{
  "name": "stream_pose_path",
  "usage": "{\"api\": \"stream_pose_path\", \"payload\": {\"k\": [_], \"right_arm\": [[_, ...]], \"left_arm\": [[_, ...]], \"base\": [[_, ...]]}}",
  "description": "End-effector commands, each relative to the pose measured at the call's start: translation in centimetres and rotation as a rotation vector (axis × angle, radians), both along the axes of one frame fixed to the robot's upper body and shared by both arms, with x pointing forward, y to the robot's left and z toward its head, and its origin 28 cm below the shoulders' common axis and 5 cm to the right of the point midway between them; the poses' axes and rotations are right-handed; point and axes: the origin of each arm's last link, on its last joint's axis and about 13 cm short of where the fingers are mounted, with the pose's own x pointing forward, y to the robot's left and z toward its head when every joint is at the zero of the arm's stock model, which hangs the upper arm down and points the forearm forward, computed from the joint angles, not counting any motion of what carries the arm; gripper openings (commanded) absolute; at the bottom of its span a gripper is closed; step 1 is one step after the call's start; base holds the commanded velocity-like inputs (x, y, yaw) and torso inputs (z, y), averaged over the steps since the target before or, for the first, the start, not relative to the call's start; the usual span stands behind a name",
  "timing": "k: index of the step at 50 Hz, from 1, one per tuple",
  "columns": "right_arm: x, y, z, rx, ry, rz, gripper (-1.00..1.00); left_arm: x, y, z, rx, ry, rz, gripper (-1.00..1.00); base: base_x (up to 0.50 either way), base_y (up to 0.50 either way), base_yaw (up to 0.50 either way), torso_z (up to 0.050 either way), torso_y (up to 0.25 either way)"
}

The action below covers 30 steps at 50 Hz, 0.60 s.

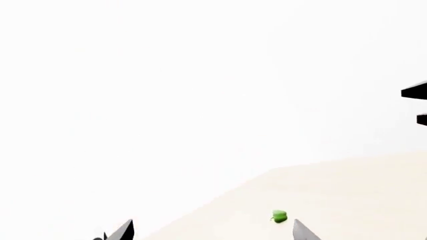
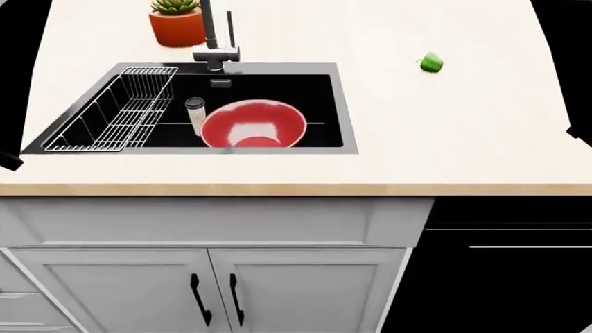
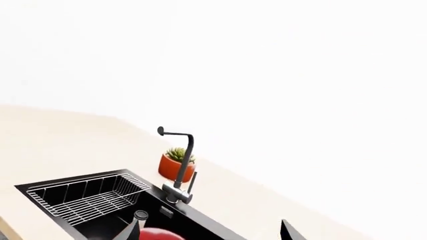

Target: Pick the cup and bowl from the sink and place them on the counter for drying.

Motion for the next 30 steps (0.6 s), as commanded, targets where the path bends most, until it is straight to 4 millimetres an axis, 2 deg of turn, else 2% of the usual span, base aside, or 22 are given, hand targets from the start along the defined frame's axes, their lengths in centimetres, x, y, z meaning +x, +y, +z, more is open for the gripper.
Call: {"api": "stream_pose_path", "payload": {"k": [1,10,26,30], "right_arm": [[-0.4,-0.21,0.36,-0.012,-0.002,0.0,1.0],[-0.69,-0.21,0.46,-0.018,0.001,0.003,1.0],[-0.75,-0.18,0.41,-0.058,-0.014,0.023,1.0],[-0.67,-0.1,0.28,-0.072,-0.015,0.025,1.0]], "left_arm": [[-0.28,0.16,0.31,0.003,-0.006,-0.005,1.0],[-0.41,0.19,0.43,-0.002,-0.013,0.006,1.0],[-0.5,0.41,0.47,-0.038,-0.029,0.008,1.0],[-0.5,0.41,0.47,-0.035,-0.033,0.008,1.0]], "base": [[0.0,0.0,0.0,0.05,0.0],[0.0,0.0,0.0,0.05,0.0],[0.0,0.0,0.0,0.001,0.0],[0.0,0.19,0.0,0.0,0.0]]}}
